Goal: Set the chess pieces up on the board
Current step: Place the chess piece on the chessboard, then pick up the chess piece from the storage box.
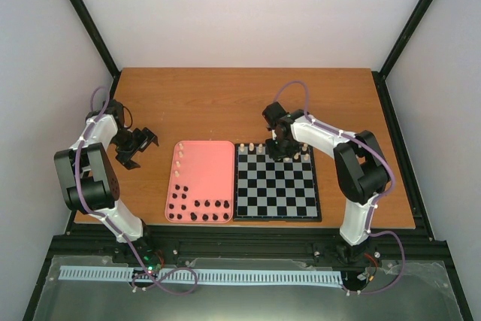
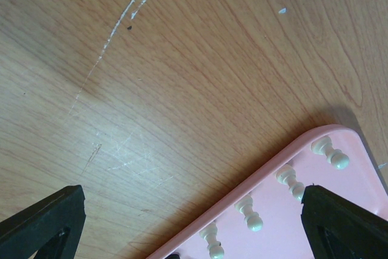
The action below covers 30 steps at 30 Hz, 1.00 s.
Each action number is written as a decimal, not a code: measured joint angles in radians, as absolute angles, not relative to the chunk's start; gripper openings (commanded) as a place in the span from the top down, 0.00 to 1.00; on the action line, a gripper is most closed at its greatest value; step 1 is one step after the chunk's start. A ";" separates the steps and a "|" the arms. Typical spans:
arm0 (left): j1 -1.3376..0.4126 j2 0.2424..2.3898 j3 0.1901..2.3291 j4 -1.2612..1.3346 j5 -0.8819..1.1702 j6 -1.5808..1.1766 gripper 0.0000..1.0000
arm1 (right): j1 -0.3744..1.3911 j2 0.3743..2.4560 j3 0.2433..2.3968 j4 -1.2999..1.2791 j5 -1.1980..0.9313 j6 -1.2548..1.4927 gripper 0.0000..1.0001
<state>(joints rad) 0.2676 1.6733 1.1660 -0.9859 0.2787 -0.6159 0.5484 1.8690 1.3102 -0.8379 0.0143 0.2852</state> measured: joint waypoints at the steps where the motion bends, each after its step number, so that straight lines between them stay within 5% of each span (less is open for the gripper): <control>1: 0.268 1.674 1.166 -0.986 0.279 -0.616 0.00 | 0.548 1.868 1.310 -0.838 0.010 0.284 0.70; 17: 0.257 1.674 1.169 -0.987 0.273 -0.601 0.01 | 0.579 1.725 1.411 -0.916 -0.020 0.305 0.60; 23: 0.117 1.674 1.237 -1.002 0.227 -0.551 0.01 | 0.598 1.737 1.525 -0.930 -0.039 0.311 0.59; 30: 0.006 1.673 1.300 -1.020 0.176 -0.485 0.24 | 0.595 1.784 1.643 -0.937 -0.027 0.291 0.59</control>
